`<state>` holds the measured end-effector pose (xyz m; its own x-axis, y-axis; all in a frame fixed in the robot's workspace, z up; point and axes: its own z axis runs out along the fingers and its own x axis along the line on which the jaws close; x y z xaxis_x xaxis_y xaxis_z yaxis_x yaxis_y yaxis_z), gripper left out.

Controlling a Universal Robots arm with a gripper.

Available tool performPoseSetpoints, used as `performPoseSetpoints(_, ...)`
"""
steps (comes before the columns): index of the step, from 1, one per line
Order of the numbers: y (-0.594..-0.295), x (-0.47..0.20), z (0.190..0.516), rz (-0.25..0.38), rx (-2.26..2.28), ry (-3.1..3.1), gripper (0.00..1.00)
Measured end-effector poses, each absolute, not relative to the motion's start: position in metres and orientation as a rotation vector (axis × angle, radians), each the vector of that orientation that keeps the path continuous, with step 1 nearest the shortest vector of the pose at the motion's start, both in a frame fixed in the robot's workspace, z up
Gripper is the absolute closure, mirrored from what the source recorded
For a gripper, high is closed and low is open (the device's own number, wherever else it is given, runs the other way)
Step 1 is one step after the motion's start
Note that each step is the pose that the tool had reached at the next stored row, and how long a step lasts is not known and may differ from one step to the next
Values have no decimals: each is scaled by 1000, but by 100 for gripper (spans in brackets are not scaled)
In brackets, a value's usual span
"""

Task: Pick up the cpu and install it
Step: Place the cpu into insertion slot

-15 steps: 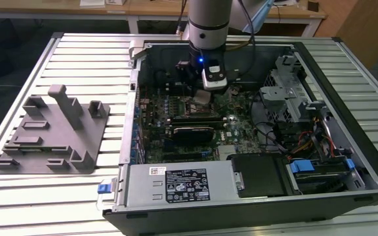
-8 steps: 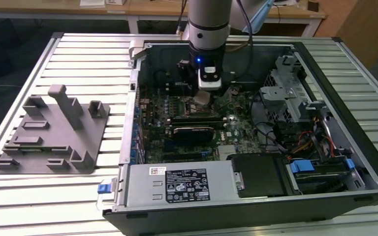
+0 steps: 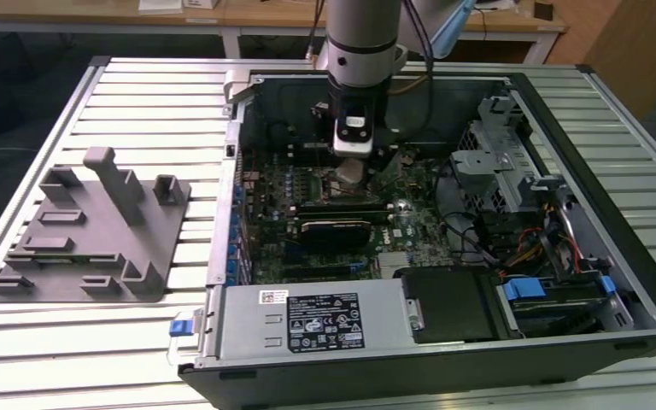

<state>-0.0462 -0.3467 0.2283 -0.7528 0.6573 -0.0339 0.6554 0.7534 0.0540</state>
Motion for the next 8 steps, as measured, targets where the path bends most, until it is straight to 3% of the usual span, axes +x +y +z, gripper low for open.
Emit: performPoseSetpoints(8, -347, -46, 227, 54, 1292, 2804, 45)
